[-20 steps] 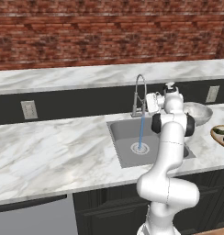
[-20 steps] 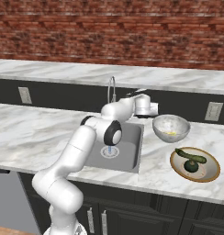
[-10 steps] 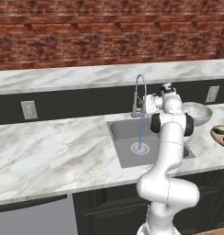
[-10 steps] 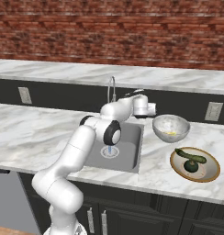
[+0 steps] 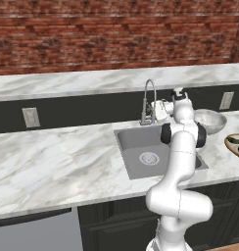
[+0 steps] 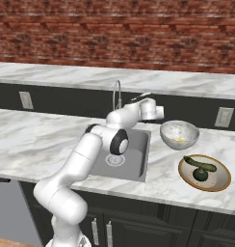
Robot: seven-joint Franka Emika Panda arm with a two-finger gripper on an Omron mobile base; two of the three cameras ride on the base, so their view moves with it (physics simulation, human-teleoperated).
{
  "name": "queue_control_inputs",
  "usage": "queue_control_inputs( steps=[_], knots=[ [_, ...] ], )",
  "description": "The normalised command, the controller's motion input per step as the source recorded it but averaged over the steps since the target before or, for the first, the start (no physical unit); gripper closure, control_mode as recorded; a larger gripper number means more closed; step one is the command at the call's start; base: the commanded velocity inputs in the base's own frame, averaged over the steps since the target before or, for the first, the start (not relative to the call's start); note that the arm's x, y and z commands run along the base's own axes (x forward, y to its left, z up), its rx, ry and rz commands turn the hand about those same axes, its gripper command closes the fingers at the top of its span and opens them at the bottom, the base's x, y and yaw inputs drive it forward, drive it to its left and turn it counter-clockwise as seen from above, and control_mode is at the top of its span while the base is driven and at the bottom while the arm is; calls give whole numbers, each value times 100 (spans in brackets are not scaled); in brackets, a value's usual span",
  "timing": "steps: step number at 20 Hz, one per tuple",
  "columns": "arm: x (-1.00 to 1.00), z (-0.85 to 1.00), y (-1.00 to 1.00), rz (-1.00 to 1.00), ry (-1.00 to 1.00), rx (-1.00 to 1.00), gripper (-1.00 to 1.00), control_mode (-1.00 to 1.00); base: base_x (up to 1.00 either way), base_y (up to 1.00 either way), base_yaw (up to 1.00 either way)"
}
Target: Pick the squashs from the sink and place them in one bowl. Place the lemon wedge in the other bowl. Then turn off the sink faucet.
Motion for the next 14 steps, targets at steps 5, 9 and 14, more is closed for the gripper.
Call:
queue_control_inputs(
  steps=[5, 9, 14],
  knots=[
    [0, -9, 73, 11, 0, 0, -100, -100, 0, 0, 0],
    [2, -18, 69, 9, 0, 0, -100, -100, 0, 0, 0],
    [4, -7, 18, 2, 0, 0, -100, -100, 0, 0, 0]
  ],
)
